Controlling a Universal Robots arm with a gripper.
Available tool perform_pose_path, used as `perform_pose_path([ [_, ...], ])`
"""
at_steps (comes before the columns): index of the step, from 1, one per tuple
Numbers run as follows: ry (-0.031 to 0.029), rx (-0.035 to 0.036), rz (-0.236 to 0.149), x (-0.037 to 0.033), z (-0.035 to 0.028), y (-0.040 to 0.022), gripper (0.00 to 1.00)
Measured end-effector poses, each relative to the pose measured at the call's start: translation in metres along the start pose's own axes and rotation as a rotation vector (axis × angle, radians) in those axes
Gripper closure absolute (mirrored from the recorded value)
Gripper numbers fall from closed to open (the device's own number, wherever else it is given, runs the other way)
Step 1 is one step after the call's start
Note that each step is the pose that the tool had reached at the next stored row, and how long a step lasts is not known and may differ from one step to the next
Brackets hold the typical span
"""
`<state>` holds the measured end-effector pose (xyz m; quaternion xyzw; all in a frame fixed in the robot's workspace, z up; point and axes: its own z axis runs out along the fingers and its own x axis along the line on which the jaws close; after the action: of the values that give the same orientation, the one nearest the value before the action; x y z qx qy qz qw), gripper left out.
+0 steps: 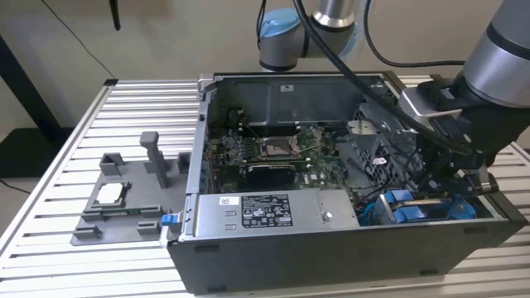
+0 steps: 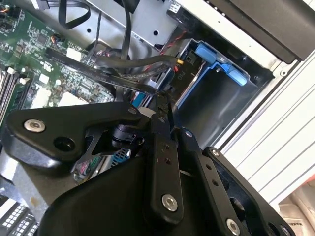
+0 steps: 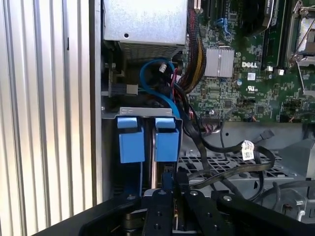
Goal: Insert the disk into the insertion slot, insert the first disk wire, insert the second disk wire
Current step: 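Insert the second disk wire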
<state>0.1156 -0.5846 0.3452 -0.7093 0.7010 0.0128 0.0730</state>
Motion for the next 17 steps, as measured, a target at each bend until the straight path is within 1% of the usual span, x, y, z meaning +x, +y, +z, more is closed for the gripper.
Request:
perform_pose_path([
  [6,-0.0001,0.001,0.008,0.0005,0.0039,-0.0011,0.84],
  [10,-0.0035,0.0011,0.009,0.0007,0.0055,-0.0017,0.84],
  [17,-0.0025,0.0014,0.011,0.0011,0.0091,-0.0017,0.84],
])
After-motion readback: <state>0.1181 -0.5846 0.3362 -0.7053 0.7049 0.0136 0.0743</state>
